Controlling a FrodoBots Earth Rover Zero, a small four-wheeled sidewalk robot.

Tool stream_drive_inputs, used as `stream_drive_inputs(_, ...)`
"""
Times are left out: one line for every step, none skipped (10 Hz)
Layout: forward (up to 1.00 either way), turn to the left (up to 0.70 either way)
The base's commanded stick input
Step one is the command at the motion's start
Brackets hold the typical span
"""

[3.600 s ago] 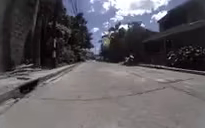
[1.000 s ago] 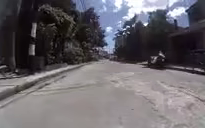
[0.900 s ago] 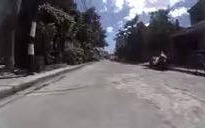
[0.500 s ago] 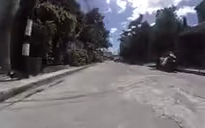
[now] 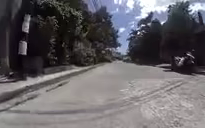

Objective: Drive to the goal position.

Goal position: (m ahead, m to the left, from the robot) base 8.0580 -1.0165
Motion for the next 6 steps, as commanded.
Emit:
stream_drive_inputs(1.0, 0.0)
stream_drive_inputs(1.0, 0.0)
stream_drive_inputs(1.0, -0.11)
stream_drive_inputs(1.0, -0.26)
stream_drive_inputs(1.0, -0.36)
stream_drive_inputs(1.0, -0.4)
